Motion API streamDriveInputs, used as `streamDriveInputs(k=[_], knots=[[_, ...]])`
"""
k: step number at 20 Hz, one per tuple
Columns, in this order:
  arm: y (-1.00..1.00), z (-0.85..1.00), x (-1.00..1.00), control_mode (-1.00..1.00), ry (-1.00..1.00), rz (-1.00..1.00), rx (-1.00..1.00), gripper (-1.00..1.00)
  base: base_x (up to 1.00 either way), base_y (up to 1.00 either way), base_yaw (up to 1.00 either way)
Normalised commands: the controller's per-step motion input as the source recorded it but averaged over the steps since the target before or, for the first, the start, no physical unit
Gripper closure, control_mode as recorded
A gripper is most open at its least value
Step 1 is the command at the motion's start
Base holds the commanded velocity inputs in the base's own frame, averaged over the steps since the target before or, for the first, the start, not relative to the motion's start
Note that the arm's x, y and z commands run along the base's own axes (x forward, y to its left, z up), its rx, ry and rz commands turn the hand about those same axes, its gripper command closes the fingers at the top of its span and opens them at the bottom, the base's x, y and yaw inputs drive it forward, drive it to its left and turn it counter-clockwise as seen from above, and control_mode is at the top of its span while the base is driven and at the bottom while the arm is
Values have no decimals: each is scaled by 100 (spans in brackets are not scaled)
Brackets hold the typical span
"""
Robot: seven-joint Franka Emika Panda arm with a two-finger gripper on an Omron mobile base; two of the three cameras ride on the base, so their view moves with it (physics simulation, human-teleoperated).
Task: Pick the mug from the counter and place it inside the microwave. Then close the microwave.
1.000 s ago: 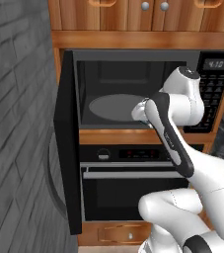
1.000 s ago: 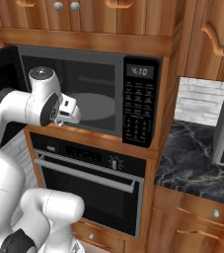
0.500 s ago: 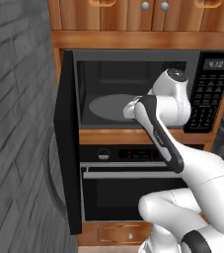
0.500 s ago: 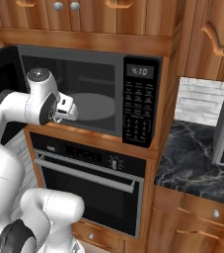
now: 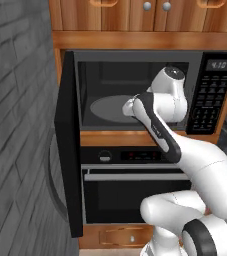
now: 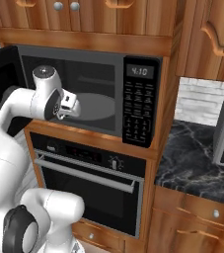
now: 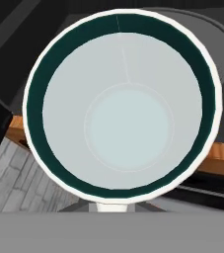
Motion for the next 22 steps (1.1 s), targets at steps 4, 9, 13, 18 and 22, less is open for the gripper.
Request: streamDriveInputs(k=[4,9,13,18,22], knots=[[0,-15,26,-100,0,0,0,100,0,0,0],[0,-31,28,-100,0,0,0,100,0,0,0],[0,-19,31,-100,0,0,0,100,0,0,0],[0,-2,34,-100,3,0,0,100,0,0,0],[0,0,44,-100,8,0,0,100,0,0,0]])
